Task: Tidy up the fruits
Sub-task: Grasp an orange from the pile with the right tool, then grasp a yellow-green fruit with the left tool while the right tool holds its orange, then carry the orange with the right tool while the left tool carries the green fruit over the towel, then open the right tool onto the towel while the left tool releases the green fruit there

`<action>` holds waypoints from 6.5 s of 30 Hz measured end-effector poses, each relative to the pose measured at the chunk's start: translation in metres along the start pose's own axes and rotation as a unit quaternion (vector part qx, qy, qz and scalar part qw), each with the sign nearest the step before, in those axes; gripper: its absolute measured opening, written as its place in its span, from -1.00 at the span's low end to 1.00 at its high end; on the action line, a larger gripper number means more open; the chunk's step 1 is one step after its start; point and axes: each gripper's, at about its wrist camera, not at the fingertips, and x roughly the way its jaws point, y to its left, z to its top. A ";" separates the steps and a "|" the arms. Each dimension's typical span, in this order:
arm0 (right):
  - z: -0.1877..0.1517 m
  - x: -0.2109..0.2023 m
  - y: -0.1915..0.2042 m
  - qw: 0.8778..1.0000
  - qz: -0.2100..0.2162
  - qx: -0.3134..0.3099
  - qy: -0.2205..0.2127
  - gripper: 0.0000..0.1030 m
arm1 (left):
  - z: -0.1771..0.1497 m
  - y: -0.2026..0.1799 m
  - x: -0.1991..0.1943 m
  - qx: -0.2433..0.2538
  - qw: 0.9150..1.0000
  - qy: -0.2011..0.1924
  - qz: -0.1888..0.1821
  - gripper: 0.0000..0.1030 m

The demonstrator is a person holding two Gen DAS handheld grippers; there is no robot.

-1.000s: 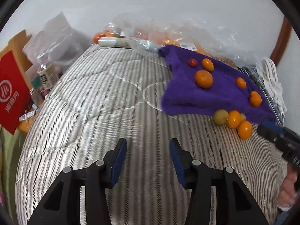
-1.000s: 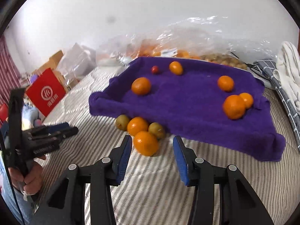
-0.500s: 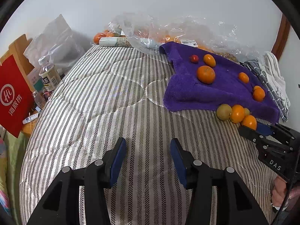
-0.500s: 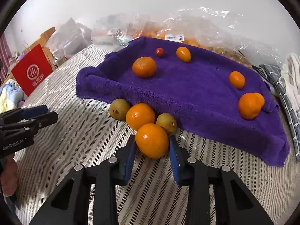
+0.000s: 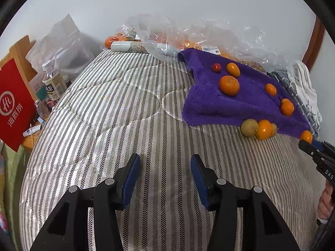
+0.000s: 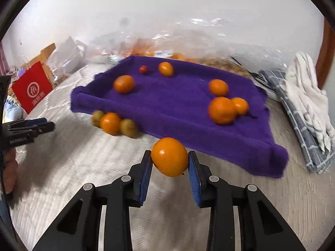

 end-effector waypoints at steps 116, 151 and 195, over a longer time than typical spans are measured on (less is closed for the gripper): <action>0.079 -0.036 -0.085 0.987 0.006 0.130 -0.095 -0.34 | 0.090 -0.053 -0.047 -0.018 0.987 -0.146 -0.068 -0.48; 0.054 0.057 -0.125 0.991 -0.012 0.130 0.019 -0.33 | 0.088 -0.096 0.046 0.030 0.995 -0.089 -0.034 -0.48; 0.053 0.024 -0.107 0.989 -0.045 0.126 -0.059 -0.10 | 0.085 -0.090 0.046 0.015 0.997 -0.066 -0.047 -0.21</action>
